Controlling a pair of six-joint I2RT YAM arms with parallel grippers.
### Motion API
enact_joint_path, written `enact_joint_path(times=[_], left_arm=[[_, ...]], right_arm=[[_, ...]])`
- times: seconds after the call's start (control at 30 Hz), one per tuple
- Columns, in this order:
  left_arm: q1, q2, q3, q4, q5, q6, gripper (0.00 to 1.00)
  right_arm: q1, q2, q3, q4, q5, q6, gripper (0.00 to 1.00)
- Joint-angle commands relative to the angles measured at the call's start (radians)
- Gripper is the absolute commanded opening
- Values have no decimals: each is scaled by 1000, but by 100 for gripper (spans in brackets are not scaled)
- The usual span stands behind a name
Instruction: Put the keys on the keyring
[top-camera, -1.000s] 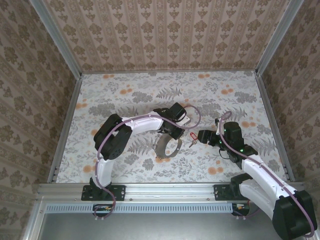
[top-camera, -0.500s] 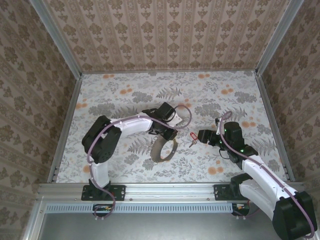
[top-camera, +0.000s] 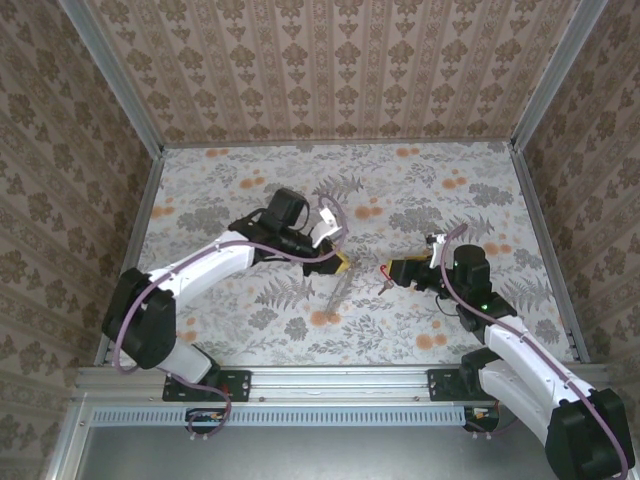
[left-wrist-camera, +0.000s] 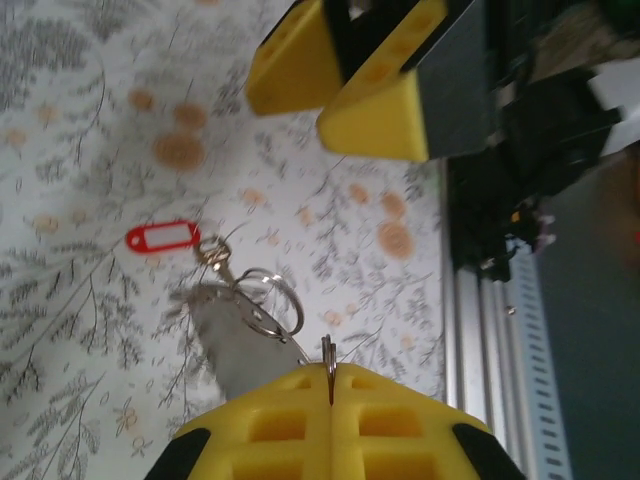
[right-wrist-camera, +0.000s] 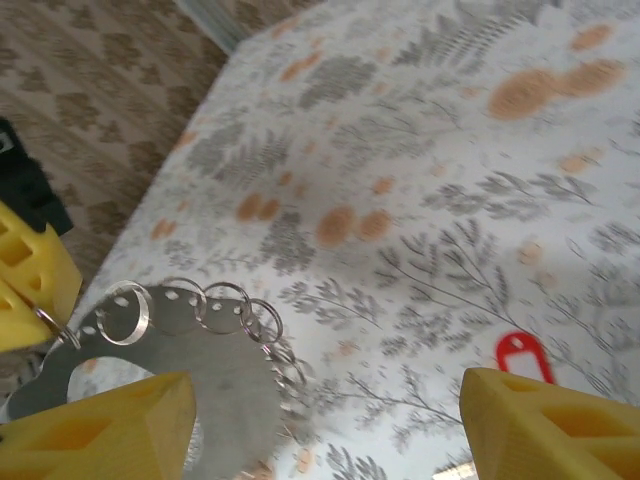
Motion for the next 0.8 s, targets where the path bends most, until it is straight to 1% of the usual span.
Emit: enact_joint_path(times=[0.0, 0.2, 0.3, 0.37, 0.47, 0.6, 0.77], left_arm=[[20, -24, -14, 16, 191, 47, 0], [27, -25, -44, 92, 261, 7, 0], [40, -16, -76, 173, 261, -40, 0], [41, 3, -84, 175, 236, -49, 0], [46, 20, -110, 159, 186, -79, 0], [47, -20, -199, 198, 114, -143, 0], [39, -31, -217, 207, 91, -169, 0]], right_arm=[[16, -2, -15, 145, -95, 4, 72], [52, 24, -9, 167, -69, 3, 71], [59, 40, 1, 148, -49, 0, 70], [66, 61, 16, 103, -21, -18, 69], [66, 101, 36, 59, -12, -35, 67], [68, 141, 42, 78, -15, -31, 66], [70, 168, 42, 97, -19, -29, 65]])
